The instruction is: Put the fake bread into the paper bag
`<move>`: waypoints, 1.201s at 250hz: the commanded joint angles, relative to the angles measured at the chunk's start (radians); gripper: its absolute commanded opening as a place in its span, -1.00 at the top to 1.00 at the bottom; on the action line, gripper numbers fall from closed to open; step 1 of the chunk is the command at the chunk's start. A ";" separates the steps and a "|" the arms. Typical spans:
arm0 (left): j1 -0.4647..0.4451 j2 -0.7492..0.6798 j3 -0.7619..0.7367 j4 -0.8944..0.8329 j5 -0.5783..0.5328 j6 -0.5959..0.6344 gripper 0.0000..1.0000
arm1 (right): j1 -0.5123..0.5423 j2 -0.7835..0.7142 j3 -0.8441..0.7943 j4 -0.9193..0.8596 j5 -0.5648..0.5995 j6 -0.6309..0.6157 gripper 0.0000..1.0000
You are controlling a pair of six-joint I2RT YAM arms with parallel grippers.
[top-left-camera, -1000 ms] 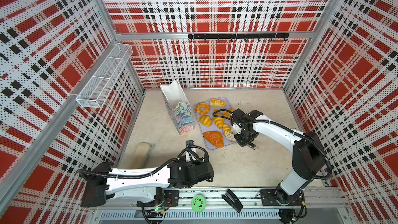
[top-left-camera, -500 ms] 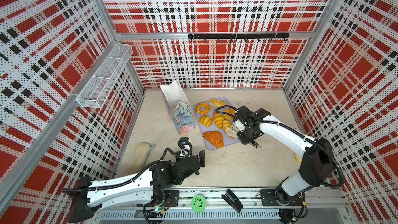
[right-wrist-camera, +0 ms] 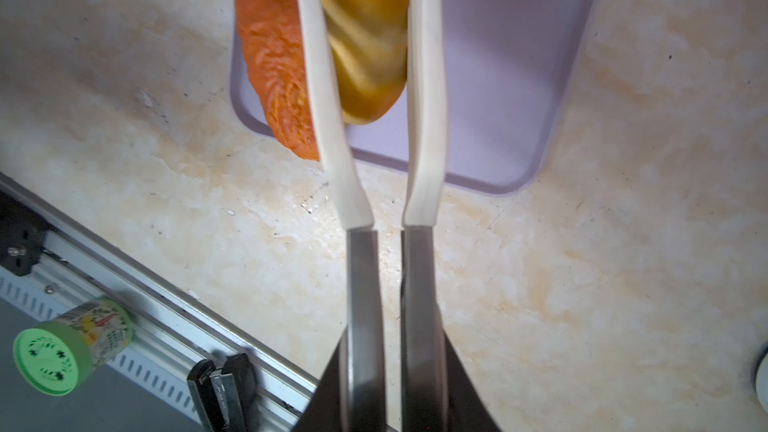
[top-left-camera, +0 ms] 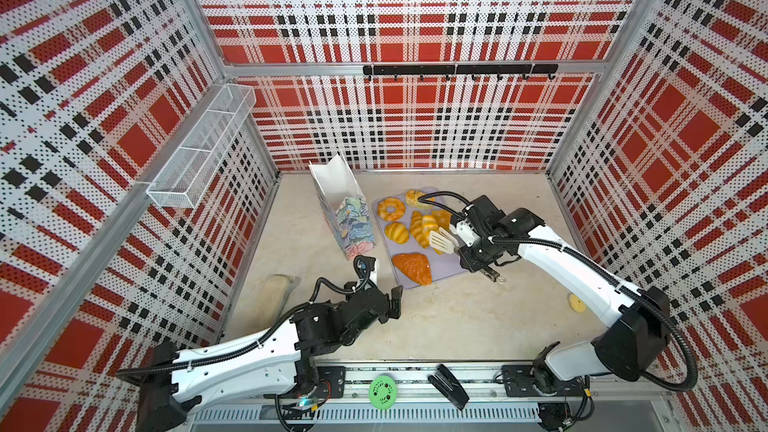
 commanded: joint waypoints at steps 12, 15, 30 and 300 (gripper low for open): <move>0.035 0.004 0.065 0.027 0.013 0.081 -0.99 | -0.002 -0.039 0.058 0.089 -0.077 -0.002 0.52; 0.038 0.005 0.068 0.026 0.015 0.084 -0.99 | -0.002 -0.040 0.061 0.092 -0.081 -0.001 0.52; 0.054 0.007 0.083 0.018 0.025 0.096 -0.99 | -0.001 -0.038 0.073 0.104 -0.097 0.002 0.52; 0.426 -0.064 0.415 -0.212 0.285 0.341 -0.99 | 0.126 0.084 0.379 0.304 -0.214 0.058 0.52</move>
